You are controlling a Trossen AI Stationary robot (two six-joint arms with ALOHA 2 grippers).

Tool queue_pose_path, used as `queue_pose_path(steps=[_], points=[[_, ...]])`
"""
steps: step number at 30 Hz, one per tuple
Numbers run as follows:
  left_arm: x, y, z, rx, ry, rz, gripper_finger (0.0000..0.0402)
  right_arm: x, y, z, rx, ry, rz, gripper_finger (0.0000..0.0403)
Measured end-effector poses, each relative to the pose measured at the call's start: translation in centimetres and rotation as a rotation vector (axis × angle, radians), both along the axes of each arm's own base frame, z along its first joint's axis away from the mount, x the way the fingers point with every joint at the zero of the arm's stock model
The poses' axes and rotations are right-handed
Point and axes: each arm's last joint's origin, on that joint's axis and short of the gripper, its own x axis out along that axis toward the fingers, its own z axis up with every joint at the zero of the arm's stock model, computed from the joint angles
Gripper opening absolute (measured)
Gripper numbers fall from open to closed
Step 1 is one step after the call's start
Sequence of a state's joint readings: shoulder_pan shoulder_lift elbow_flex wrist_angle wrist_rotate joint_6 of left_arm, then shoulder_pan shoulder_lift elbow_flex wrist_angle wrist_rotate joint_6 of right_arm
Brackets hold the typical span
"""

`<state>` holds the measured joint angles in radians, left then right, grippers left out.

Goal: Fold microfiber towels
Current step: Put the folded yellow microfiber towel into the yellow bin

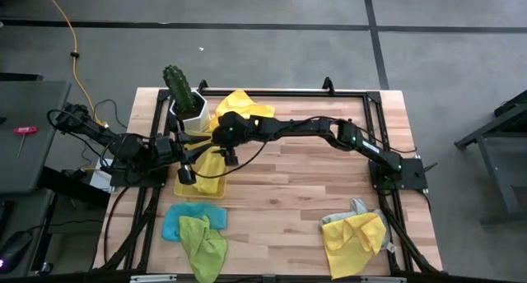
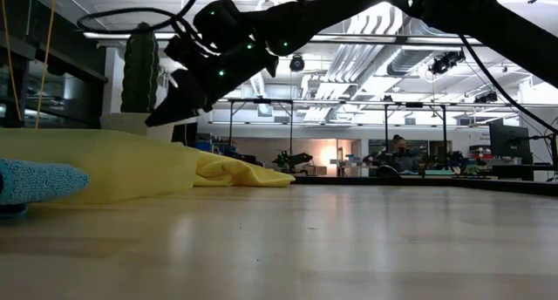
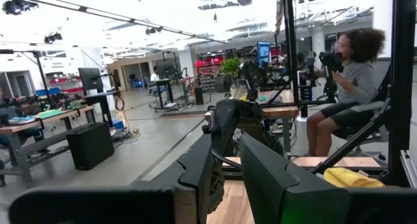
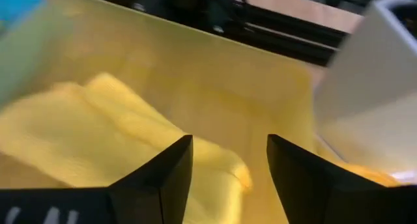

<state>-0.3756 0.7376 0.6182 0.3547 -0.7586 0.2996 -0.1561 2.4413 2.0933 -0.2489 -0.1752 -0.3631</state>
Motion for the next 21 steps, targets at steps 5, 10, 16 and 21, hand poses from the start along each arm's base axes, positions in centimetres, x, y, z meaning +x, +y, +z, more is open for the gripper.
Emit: queue_pose_path(steps=[5,10,16,21], points=[[0.0,0.0,-0.1,0.006,0.014,0.001,0.007,-0.7,-1.4,0.9,-0.019,0.019,-0.037,0.0189],[0.1,0.0,-0.3,0.014,0.035,0.002,0.007,-2.8,-3.1,3.4,-0.021,0.112,-0.057,0.0188],[0.1,0.0,-0.5,0.006,0.047,0.001,0.007,-5.8,-5.3,4.6,0.043,0.282,-0.101,0.0188],[0.1,0.0,-0.7,-0.004,0.065,0.011,0.007,-8.5,-5.5,3.1,0.086,0.393,-0.131,0.0188]])
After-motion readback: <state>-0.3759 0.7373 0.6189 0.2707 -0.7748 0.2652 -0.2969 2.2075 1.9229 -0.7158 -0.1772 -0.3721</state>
